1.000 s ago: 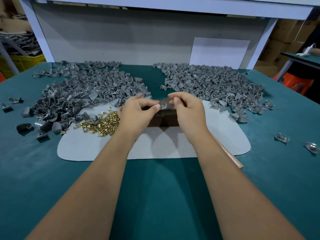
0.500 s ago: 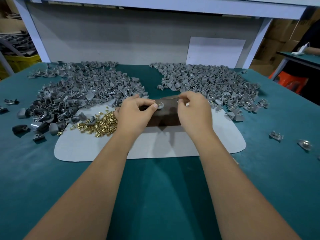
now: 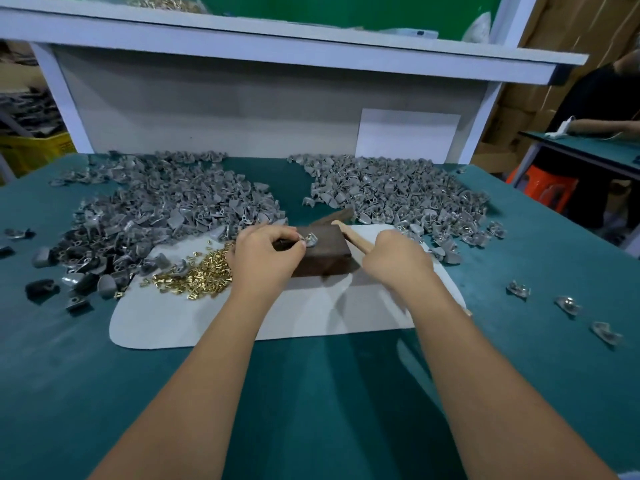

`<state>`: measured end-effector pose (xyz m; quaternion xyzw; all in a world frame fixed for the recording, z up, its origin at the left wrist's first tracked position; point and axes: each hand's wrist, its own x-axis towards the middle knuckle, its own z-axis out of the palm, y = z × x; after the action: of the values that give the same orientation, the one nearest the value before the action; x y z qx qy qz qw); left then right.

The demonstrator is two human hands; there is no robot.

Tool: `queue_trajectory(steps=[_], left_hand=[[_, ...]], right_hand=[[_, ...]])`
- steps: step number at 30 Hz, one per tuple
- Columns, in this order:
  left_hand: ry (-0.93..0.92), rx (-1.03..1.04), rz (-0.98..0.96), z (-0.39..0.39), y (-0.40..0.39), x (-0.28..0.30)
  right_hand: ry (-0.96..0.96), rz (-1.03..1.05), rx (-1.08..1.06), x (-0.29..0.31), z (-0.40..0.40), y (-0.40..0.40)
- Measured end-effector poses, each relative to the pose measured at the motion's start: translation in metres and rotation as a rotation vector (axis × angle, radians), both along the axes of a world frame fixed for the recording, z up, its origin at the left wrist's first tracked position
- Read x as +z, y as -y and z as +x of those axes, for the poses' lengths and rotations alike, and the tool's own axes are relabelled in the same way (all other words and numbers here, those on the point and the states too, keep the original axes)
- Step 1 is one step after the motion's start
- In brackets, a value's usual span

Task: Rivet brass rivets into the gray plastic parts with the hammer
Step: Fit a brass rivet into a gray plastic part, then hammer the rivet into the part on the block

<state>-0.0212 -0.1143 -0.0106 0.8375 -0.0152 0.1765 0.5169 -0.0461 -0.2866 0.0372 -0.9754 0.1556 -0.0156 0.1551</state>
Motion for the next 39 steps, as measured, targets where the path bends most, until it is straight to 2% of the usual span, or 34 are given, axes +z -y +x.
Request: queue_trajectory(steps=[2, 6, 10, 14, 19, 22, 27, 31, 36, 39], left_hand=[[-0.005, 0.012, -0.002, 0.001, 0.001, 0.002], [-0.014, 0.022, -0.004, 0.001, 0.001, 0.002], [-0.026, 0.024, -0.029, 0.001, 0.001, 0.002], [-0.024, 0.05, -0.006, -0.003, 0.001, 0.004], [-0.037, 0.075, 0.026, -0.006, 0.004, 0.005], [-0.025, 0.099, 0.062, -0.005, 0.005, 0.005], [-0.028, 0.106, 0.039, -0.003, 0.005, 0.002], [-0.034, 0.092, 0.057, -0.001, 0.003, 0.002], [-0.037, 0.143, 0.041, 0.0, 0.005, 0.001], [-0.043, 0.128, 0.049, -0.001, 0.006, 0.001]], right_hand=[[0.062, 0.005, -0.021, 0.011, 0.001, 0.006], [0.306, -0.005, -0.096, 0.016, -0.012, 0.014], [0.51, 0.023, -0.014, 0.015, -0.04, 0.02], [0.438, -0.095, 0.035, 0.016, -0.059, 0.015], [0.498, -0.219, 0.045, 0.002, -0.068, 0.005], [0.419, -0.286, 0.093, 0.0, -0.069, 0.003], [0.585, -0.247, 0.027, 0.008, -0.068, 0.004], [0.404, -0.38, 0.092, -0.003, -0.069, 0.0], [0.551, -0.274, -0.005, 0.003, -0.069, -0.002], [0.448, -0.367, 0.067, -0.001, -0.069, -0.004]])
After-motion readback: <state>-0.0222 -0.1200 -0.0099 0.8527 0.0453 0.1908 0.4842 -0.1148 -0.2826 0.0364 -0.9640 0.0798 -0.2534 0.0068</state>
